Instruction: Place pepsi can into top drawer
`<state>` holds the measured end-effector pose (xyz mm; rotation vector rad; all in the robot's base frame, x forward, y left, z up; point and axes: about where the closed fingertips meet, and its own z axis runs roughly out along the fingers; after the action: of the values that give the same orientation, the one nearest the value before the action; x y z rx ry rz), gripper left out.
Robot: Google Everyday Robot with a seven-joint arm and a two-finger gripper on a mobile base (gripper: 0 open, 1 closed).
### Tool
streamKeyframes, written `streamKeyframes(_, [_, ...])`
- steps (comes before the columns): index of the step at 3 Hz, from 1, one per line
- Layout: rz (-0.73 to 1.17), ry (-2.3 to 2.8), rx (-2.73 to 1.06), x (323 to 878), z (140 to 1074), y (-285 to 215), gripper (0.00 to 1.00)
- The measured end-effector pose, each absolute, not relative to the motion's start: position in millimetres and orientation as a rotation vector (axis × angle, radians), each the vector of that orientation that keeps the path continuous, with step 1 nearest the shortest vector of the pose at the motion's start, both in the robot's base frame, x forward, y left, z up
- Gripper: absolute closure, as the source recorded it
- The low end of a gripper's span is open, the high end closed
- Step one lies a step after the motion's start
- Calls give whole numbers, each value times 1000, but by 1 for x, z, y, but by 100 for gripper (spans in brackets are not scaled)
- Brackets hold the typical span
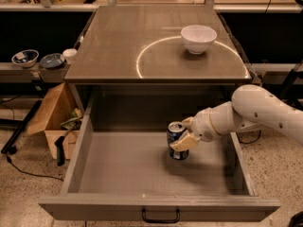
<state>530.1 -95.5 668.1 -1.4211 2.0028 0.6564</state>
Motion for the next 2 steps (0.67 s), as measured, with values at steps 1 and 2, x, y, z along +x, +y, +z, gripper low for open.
streamKeyframes(1, [657,2003,-1421,530,668,-95,58])
streamKeyframes(2, [657,2003,-1421,530,668,-95,35])
